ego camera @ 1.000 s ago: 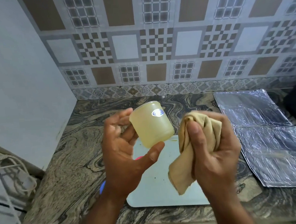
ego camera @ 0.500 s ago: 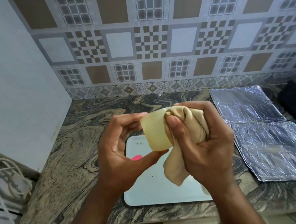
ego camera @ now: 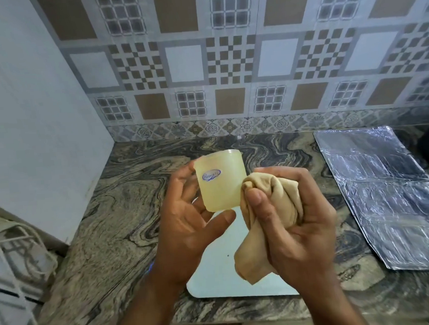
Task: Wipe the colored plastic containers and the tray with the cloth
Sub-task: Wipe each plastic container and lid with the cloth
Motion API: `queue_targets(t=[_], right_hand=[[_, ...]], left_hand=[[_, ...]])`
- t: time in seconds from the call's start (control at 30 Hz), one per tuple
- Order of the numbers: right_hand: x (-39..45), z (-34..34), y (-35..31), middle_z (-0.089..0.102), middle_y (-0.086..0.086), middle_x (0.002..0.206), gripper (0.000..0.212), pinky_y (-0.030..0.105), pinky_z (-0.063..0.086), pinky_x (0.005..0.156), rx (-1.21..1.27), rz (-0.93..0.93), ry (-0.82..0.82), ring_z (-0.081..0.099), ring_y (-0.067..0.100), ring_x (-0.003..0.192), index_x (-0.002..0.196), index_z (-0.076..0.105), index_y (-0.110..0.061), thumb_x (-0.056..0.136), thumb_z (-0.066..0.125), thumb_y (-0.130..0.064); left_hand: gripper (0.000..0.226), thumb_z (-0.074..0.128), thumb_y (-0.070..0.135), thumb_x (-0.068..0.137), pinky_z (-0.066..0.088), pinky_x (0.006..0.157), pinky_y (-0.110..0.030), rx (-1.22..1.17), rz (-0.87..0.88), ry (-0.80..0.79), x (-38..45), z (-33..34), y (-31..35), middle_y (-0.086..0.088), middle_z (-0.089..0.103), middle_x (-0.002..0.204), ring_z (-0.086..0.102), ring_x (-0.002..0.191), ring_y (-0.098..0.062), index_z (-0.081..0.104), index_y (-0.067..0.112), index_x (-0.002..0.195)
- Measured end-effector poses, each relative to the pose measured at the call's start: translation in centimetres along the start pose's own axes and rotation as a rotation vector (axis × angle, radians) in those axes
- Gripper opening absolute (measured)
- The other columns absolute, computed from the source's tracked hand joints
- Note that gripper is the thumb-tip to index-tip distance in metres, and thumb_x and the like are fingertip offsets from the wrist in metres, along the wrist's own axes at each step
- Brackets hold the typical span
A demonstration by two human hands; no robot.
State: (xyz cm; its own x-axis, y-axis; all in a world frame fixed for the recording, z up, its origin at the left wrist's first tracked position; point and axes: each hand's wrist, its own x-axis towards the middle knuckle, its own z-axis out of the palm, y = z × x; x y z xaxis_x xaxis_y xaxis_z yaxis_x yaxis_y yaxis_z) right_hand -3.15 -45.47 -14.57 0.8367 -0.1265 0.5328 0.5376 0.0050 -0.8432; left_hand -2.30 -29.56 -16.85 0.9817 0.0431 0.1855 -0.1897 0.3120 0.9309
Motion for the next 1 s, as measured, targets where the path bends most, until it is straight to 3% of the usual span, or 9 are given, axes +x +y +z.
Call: queue_targets(t=[0.1, 0.17, 0.27, 0.37, 0.6, 0.67, 0.77, 0.83, 1.0], right_hand=[[-0.3, -0.5, 0.6, 0.076, -0.007, 0.096, 0.017, 0.015, 0.056, 0.068, -0.086, -0.021, -0.043, 0.074, 0.004, 0.077, 0.108, 0.068, -0.019, 0.094, 0.075, -0.023], [-0.6, -0.6, 0.7, 0.076, -0.007, 0.094, 0.018, 0.015, 0.056, 0.067, -0.095, -0.023, -0.045, 0.075, 0.004, 0.076, 0.108, 0.068, -0.016, 0.094, 0.075, -0.023], [-0.3, -0.5, 0.3, 0.075, -0.01, 0.095, 0.016, 0.014, 0.055, 0.069, -0.074, -0.052, 0.031, 0.073, 0.002, 0.076, 0.108, 0.066, -0.021, 0.094, 0.073, -0.025], [0.7, -0.1, -0.2, 0.075, -0.013, 0.093, 0.018, 0.012, 0.053, 0.071, -0.033, -0.037, 0.07, 0.071, -0.003, 0.076, 0.105, 0.067, -0.012, 0.094, 0.072, -0.025], [1.9, -0.2, 0.7, 0.072, -0.007, 0.08, 0.014, 0.022, 0.054, 0.066, 0.1, 0.19, 0.085, 0.065, 0.004, 0.071, 0.098, 0.07, -0.01, 0.094, 0.074, -0.023], [1.9, -0.6, 1.0, 0.072, -0.01, 0.075, 0.016, 0.017, 0.054, 0.063, 0.121, 0.217, 0.125, 0.066, -0.001, 0.066, 0.098, 0.069, -0.008, 0.092, 0.073, -0.022], [1.4, -1.1, 1.0, 0.071, -0.015, 0.075, 0.014, 0.012, 0.052, 0.064, 0.119, 0.176, 0.116, 0.065, -0.005, 0.066, 0.099, 0.067, -0.009, 0.091, 0.072, -0.02], [1.2, -1.3, 0.7, 0.073, -0.014, 0.08, 0.014, 0.013, 0.053, 0.066, 0.099, 0.126, 0.078, 0.066, -0.003, 0.069, 0.101, 0.068, -0.01, 0.093, 0.075, -0.019], [1.3, -1.1, 0.7, 0.074, -0.013, 0.094, 0.022, 0.016, 0.054, 0.074, -0.02, 0.035, 0.039, 0.07, 0.001, 0.08, 0.105, 0.068, -0.008, 0.093, 0.075, -0.024]], left_hand=[[0.089, 0.094, 0.035, 0.068, 0.049, 0.092, -0.051, -0.04, -0.103, -0.059, 0.3, -0.2, 1.3, -0.017, 0.069, 0.132, 0.069, 0.11, -0.031, 0.049, 0.026, 0.145], [0.091, 0.096, 0.049, 0.065, 0.056, 0.086, -0.043, -0.049, -0.157, -0.046, 0.6, 0.2, 1.9, -0.016, 0.074, 0.121, 0.073, 0.104, -0.027, 0.052, 0.022, 0.14], [0.089, 0.098, 0.044, 0.064, 0.061, 0.085, -0.035, -0.092, -0.207, -0.082, 0.8, 0.9, 2.0, -0.013, 0.076, 0.117, 0.074, 0.105, -0.026, 0.052, 0.016, 0.135], [0.094, 0.098, 0.042, 0.063, 0.061, 0.091, -0.038, -0.144, -0.239, -0.119, 0.8, 1.2, 1.8, -0.014, 0.074, 0.12, 0.071, 0.11, -0.03, 0.051, 0.013, 0.139], [0.092, 0.099, 0.039, 0.06, 0.062, 0.086, -0.036, -0.28, -0.258, -0.13, 0.7, 0.8, 1.5, -0.016, 0.07, 0.122, 0.072, 0.107, -0.028, 0.059, 0.01, 0.137], [0.09, 0.098, 0.036, 0.061, 0.062, 0.084, -0.039, -0.278, -0.274, -0.107, 0.5, 0.7, 1.5, -0.024, 0.067, 0.128, 0.07, 0.108, -0.032, 0.059, 0.01, 0.138], [0.08, 0.084, 0.03, 0.068, 0.045, 0.069, -0.05, -0.132, -0.281, -0.008, 0.6, 0.5, 1.2, -0.034, 0.06, 0.135, 0.061, 0.107, -0.038, 0.056, 0.009, 0.139], [0.073, 0.082, 0.032, 0.069, 0.033, 0.076, -0.055, -0.065, -0.267, -0.004, 0.7, 0.4, 0.8, -0.025, 0.071, 0.122, 0.059, 0.105, -0.038, 0.058, 0.011, 0.136], [0.072, 0.085, 0.022, 0.067, 0.059, 0.084, -0.033, -0.019, -0.238, -0.024, 0.3, 0.6, 0.8, -0.013, 0.078, 0.114, 0.073, 0.104, -0.026, 0.058, 0.013, 0.133]])
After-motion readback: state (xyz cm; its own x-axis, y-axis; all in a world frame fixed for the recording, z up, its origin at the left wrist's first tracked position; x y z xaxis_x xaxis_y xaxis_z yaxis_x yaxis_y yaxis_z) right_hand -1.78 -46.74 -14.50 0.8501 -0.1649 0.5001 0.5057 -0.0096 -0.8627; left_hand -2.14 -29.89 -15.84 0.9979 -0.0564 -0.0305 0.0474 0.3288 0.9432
